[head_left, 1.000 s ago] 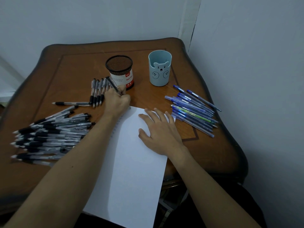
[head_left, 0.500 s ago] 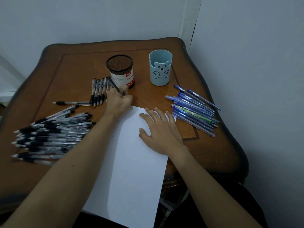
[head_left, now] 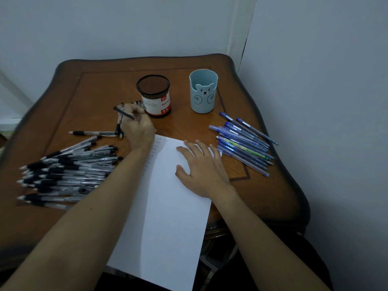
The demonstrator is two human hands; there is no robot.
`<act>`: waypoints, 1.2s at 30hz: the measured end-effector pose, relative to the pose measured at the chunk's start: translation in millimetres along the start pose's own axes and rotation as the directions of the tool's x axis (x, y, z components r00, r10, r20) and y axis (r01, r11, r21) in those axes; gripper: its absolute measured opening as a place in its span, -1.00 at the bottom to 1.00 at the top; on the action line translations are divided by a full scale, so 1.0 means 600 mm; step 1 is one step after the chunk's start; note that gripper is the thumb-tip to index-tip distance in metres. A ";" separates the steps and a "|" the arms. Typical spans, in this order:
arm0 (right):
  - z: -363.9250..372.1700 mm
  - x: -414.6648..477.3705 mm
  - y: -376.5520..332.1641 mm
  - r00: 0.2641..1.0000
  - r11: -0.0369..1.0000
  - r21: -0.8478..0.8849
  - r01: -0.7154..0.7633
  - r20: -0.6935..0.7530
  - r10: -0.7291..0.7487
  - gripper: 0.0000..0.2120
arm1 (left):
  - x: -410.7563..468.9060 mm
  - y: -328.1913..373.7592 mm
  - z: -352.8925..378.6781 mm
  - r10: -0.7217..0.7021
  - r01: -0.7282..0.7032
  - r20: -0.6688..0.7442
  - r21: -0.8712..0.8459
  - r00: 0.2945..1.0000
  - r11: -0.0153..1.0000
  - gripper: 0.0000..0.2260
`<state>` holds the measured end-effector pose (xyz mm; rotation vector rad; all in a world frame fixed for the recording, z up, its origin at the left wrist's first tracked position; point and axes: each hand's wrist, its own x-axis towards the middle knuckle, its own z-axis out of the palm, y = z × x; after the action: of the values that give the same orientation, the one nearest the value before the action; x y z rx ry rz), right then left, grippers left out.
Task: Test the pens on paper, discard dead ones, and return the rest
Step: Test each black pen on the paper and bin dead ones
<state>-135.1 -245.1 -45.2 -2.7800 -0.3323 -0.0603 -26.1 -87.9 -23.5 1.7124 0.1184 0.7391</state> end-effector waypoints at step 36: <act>-0.019 -0.007 0.005 1.000 0.985 0.170 -0.021 -0.015 0.024 -0.49 | 0.084 0.003 -0.065 -0.191 -0.191 0.347 0.809 0.918 0.556 -0.74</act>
<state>-138.5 -252.6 -35.8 -2.6121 -0.2875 -0.0476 -7.2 -32.6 2.4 2.7712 0.2081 0.2836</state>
